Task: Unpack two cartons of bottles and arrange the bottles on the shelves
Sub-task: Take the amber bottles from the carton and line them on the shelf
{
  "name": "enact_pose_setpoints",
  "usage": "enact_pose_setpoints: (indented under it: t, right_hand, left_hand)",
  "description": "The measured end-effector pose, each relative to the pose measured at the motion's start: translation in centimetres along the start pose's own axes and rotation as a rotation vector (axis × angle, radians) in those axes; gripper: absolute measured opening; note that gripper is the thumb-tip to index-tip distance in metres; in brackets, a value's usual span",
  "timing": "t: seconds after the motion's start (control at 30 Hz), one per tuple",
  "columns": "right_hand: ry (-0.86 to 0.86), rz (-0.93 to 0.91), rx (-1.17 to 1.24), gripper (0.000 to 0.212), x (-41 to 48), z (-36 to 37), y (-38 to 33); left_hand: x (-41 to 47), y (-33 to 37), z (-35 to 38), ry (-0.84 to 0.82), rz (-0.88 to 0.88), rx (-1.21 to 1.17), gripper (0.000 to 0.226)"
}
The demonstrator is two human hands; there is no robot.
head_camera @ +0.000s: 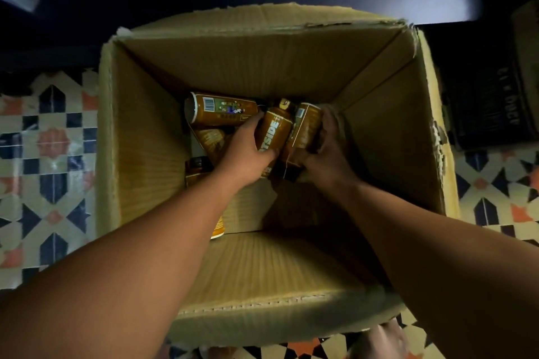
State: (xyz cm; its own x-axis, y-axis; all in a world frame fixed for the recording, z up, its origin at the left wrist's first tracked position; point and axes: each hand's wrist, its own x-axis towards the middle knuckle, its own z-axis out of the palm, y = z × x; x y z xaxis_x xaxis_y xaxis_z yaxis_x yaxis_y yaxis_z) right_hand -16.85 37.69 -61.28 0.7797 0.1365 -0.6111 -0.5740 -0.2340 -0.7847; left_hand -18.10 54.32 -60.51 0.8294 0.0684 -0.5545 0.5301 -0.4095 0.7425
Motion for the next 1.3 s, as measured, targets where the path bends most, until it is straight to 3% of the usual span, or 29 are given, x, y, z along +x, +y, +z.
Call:
enact_pose_setpoints:
  t: [0.2, 0.3, 0.57, 0.9, 1.03, 1.3]
  right_hand:
    - [-0.095, -0.041, -0.207, 0.107, 0.2, 0.9, 0.5]
    - [-0.089, -0.029, -0.308, 0.096, 0.0, 1.3, 1.2]
    - [0.055, -0.017, -0.186, 0.087, -0.5, 1.3, 2.0]
    - [0.168, -0.102, -0.109, 0.063, -2.7, 1.1, 1.5]
    - [0.254, -0.102, -0.094, 0.055, -3.7, 0.7, 1.2]
    - [0.428, -0.099, 0.060, 0.058, -5.0, 0.4, -0.7]
  left_hand:
    - [-1.1, -0.5, -0.2, 0.098, -0.008, 0.022, 0.073]
    - [-1.8, -0.6, -0.5, 0.114, -0.027, -0.031, 0.073]
    - [-3.0, -0.9, -1.2, 0.154, -0.028, -0.103, 0.095]
    - [-3.8, -0.6, -1.3, 0.148, 0.025, -0.160, 0.074]
    - [-4.1, -0.4, -1.6, 0.178, 0.052, -0.154, 0.083]
    - [-5.7, 0.4, -2.7, 0.143, 0.038, -0.138, 0.082]
